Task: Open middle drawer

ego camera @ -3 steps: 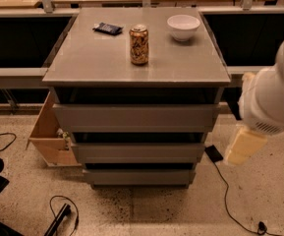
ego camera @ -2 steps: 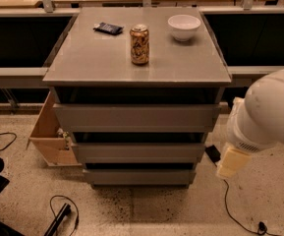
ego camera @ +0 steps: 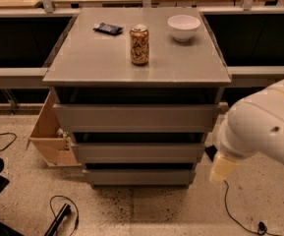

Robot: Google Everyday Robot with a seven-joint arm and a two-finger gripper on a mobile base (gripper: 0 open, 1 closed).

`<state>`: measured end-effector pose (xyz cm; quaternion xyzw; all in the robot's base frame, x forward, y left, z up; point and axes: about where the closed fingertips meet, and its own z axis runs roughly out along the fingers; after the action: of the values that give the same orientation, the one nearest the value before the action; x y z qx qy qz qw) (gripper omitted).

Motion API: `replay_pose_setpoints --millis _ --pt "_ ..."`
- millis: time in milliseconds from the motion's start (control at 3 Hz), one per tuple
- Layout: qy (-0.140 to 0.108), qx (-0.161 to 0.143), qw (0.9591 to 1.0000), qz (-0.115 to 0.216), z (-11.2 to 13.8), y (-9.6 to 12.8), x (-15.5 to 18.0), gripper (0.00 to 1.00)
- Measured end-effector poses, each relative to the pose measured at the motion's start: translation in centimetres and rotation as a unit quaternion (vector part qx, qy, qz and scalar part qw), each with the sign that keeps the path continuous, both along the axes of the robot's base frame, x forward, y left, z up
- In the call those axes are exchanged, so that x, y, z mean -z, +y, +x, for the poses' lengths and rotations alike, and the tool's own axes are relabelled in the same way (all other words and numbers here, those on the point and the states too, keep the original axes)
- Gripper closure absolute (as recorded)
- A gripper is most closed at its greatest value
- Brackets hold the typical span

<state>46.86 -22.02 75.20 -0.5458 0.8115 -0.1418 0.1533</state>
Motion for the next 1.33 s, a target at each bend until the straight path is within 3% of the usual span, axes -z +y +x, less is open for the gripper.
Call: replay_pose_setpoints --millis 333,667,1333 --pt "0.021 -0.03 0.9992 0.018 0.8 3.1 5.6 0.0" --pt "0.014 -0.075 0.9967 0.026 1.9 6.7 10.4 0.0" --pt "0.019 -0.114 0.9928 0.033 7.9 10.7 18.8 0.0"
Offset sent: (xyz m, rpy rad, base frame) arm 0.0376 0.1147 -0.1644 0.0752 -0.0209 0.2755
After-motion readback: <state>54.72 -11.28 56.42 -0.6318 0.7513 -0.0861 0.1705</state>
